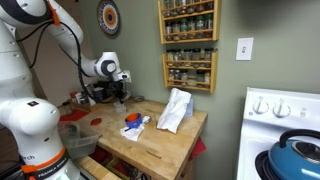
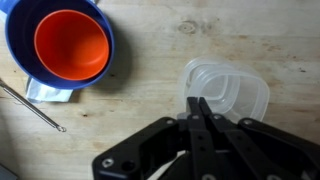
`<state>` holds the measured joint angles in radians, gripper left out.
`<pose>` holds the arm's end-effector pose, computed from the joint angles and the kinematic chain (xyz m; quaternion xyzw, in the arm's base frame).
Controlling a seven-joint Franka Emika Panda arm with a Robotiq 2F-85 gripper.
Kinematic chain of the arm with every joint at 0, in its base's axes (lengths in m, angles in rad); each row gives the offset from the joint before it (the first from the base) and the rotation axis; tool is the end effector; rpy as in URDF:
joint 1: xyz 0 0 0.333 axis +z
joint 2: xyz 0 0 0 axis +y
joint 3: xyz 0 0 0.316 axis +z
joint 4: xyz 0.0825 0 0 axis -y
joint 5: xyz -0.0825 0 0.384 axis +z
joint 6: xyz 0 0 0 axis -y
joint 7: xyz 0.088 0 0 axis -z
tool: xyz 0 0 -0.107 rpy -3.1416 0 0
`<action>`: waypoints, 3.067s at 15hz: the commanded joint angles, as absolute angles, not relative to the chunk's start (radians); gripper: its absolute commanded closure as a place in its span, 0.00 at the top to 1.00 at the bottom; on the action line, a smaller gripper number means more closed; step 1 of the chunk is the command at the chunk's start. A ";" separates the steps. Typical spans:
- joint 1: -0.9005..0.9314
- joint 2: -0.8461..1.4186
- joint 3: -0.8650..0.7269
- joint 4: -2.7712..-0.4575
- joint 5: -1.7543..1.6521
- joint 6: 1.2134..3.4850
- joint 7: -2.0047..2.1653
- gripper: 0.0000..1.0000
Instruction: Pile the two small lunch boxes on the table and then put the red lid on the lunchbox
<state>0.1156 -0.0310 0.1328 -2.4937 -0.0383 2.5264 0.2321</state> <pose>0.4581 0.1164 0.3030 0.9991 0.0235 0.0340 0.0057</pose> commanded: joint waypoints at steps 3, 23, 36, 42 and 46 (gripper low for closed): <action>0.116 0.011 0.127 -2.512 -0.012 2.592 0.239 0.00; 0.147 -0.133 0.160 -2.537 -0.006 2.553 0.274 0.97; 0.322 -0.211 0.273 -2.675 0.404 2.528 0.333 1.00; 0.320 -0.139 0.332 -2.727 0.503 2.649 0.599 1.00; 0.318 -0.144 0.317 -2.710 0.479 2.607 0.562 1.00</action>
<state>0.3198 -0.1419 0.3166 -2.7102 0.4803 2.6109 0.5614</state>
